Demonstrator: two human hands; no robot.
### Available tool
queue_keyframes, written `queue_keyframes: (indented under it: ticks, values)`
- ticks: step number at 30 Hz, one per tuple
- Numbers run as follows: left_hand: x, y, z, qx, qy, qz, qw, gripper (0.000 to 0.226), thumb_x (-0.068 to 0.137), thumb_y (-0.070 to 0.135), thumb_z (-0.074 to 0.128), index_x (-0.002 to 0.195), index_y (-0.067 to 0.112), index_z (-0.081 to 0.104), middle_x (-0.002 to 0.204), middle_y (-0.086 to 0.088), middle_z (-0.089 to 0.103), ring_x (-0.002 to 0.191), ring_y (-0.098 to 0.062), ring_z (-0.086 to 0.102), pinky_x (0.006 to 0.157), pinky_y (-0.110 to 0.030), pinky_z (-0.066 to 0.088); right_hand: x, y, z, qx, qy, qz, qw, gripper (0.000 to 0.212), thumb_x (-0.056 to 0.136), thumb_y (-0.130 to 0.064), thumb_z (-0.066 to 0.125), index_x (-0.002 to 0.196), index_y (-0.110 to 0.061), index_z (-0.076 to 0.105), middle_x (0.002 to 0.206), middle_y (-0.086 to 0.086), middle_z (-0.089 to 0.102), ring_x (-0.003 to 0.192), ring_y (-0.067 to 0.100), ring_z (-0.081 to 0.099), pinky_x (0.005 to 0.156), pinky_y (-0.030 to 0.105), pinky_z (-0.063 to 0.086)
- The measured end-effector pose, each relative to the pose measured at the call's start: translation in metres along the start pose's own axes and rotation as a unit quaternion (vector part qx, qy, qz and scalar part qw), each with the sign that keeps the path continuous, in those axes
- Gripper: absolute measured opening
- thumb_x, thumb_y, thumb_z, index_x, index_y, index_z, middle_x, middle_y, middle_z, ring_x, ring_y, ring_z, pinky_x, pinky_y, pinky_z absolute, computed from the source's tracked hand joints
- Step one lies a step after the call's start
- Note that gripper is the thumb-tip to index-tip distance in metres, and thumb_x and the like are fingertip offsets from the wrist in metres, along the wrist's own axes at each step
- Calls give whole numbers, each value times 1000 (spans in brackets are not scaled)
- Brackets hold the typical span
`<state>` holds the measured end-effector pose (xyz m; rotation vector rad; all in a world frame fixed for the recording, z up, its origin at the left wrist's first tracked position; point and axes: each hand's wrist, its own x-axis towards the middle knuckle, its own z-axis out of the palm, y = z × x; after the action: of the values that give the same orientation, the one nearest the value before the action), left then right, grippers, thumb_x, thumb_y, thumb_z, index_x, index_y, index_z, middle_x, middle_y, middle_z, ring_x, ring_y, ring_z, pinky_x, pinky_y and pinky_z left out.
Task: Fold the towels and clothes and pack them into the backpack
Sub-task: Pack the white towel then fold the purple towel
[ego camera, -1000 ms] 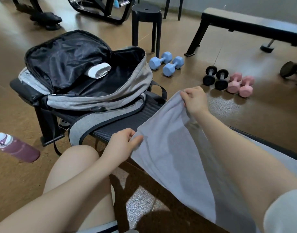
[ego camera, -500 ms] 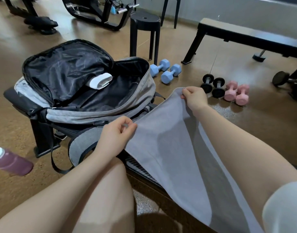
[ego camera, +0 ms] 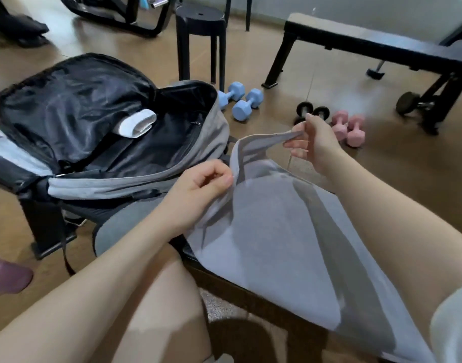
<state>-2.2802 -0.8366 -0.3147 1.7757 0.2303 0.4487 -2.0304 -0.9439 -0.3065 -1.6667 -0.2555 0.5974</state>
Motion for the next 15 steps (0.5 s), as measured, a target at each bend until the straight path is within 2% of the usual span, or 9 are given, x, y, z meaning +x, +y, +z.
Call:
queue_keyframes:
  ticks: [2, 4, 6, 8, 10, 12, 15]
  values:
    - [2, 8, 31, -23, -72, 3, 997, 16, 85, 23, 52, 80, 9, 58, 82, -12, 55, 78, -14, 51, 73, -23, 40, -19, 7, -39, 2, 54, 8, 998, 49, 92, -46, 48, 54, -15, 49, 49, -3, 50, 48, 12, 49, 49, 18, 39]
    - [2, 18, 65, -70, -137, -4, 988, 11, 82, 23, 53, 76, 17, 60, 87, -6, 59, 85, -10, 54, 80, -21, 42, -40, 17, -79, -28, 94, -2, 995, 39, 88, -35, 60, 56, -17, 47, 51, -3, 44, 49, 11, 43, 49, 19, 37]
    - [2, 28, 97, -97, -198, -3, 975, 11, 82, 22, 54, 74, 23, 60, 86, -1, 59, 83, -8, 54, 80, -20, 42, -61, 27, -118, -59, 98, -13, 993, 24, 88, -21, 61, 68, -15, 50, 57, -1, 45, 52, 13, 42, 50, 21, 34]
    - [-1, 39, 129, -106, -255, 3, 961, 10, 84, 20, 53, 76, 19, 58, 76, 4, 55, 73, -4, 51, 72, -15, 41, -85, 35, -152, -70, 116, -11, 991, 3, 90, -14, 58, 90, -13, 55, 69, 1, 51, 59, 13, 48, 51, 22, 38]
    - [-6, 48, 161, -123, -301, 1, 945, 12, 87, 14, 54, 75, 16, 56, 68, 13, 52, 66, 1, 48, 67, -9, 39, -107, 43, -184, -62, 140, -5, 988, 14, 91, -9, 55, 105, -12, 55, 81, 0, 56, 68, 11, 53, 56, 21, 44]
    - [-12, 57, 190, -148, -342, -3, 928, 14, 87, 11, 57, 74, 15, 56, 64, 17, 52, 63, 4, 47, 64, -7, 38, -127, 53, -213, -57, 158, -2, 986, 19, 91, -5, 53, 109, -12, 55, 86, 2, 57, 74, 12, 54, 62, 22, 46]
    - [-20, 64, 223, -151, -390, -5, 908, 14, 84, 15, 56, 71, 21, 58, 65, 14, 52, 63, 1, 46, 63, -9, 38, -148, 73, -249, -72, 186, 26, 979, 24, 90, -2, 51, 113, -9, 56, 80, 4, 53, 65, 13, 48, 58, 24, 43]
